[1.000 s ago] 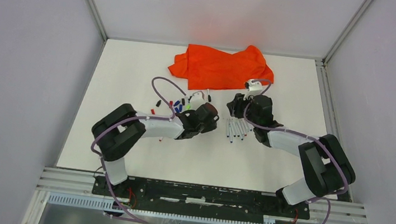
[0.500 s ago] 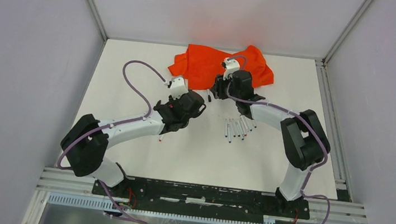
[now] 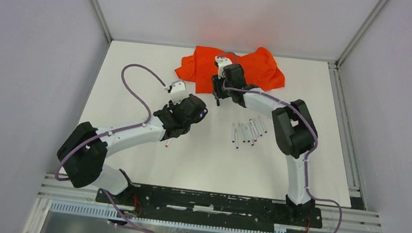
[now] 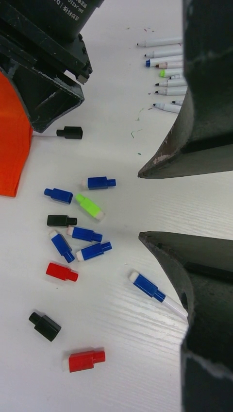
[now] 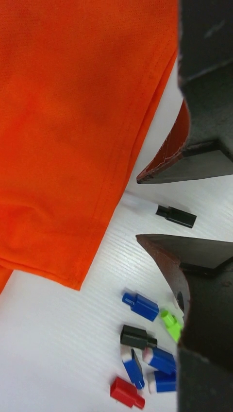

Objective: Open the pen caps

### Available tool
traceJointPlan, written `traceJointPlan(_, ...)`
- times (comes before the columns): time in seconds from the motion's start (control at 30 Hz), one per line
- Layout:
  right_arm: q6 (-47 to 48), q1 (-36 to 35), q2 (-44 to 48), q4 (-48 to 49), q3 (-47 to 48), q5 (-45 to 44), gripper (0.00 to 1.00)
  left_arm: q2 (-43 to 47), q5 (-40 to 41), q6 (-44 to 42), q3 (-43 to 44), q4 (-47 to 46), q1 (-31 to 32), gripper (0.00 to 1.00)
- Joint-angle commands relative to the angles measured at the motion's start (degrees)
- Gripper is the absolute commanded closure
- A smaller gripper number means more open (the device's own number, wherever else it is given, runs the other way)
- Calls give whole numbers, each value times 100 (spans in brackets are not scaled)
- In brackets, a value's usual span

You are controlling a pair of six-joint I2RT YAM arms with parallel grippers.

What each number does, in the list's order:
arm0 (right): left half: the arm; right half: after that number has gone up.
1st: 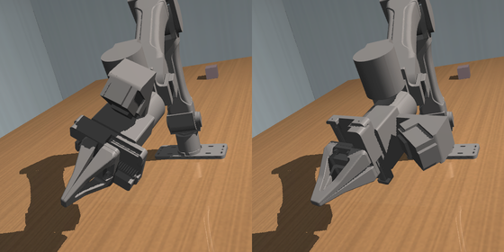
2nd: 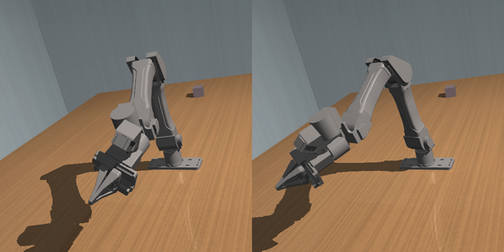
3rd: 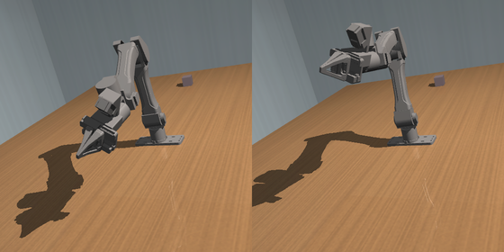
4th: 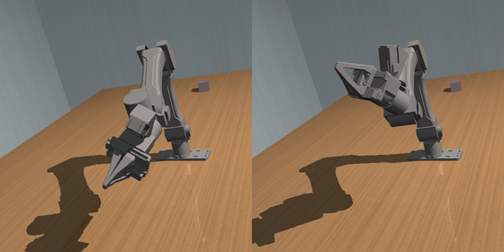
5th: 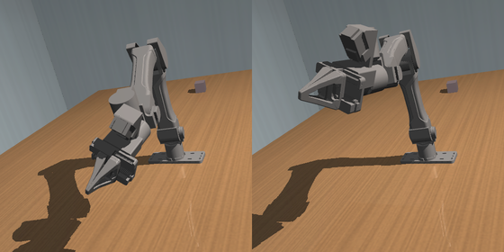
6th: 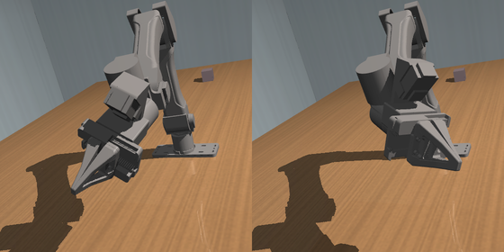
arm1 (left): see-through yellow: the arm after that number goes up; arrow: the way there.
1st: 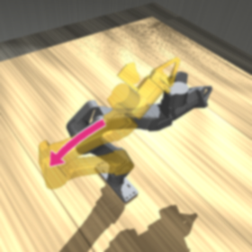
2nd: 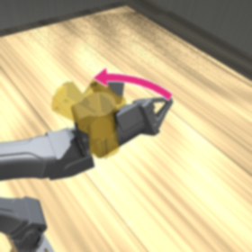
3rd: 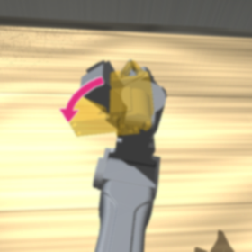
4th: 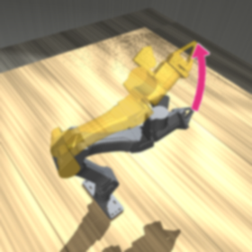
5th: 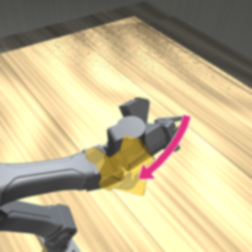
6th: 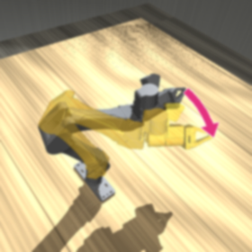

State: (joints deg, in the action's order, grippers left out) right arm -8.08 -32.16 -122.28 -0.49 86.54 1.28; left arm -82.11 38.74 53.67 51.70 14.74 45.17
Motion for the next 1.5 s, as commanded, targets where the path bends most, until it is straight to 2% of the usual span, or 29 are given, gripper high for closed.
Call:
traceJointPlan(0.0, 192, -17, -309, -572, 484, -405, 53, 176, 12, -208, -94, -184, -39, 49)
traceJointPlan(0.33, 218, -37, -833, -906, 1029, -419, 56, 164, -67, -208, -177, -294, -63, 49)
traceJointPlan(0.57, 233, -60, -1030, -1203, 1212, -471, 64, 116, -106, -199, -204, -335, -77, 49)
traceJointPlan(0.83, 171, -87, -804, -1115, 507, -571, 76, 193, -138, -175, -254, -360, -90, 49)
traceJointPlan(1.07, 79, -110, -379, -802, -278, -655, 81, 312, -218, -120, -372, -455, -87, 49)
traceJointPlan(1.2, 10, -133, -16, -493, -819, -609, 92, 388, -321, -78, -484, -612, -85, 41)
traceJointPlan(1.3, -37, -144, 255, -204, -1222, -526, 100, 438, -416, -61, -575, -725, -86, 40)
traceJointPlan(1.47, -221, -156, 704, 356, -1828, -175, 100, 503, -525, -28, -666, -829, -83, 37)
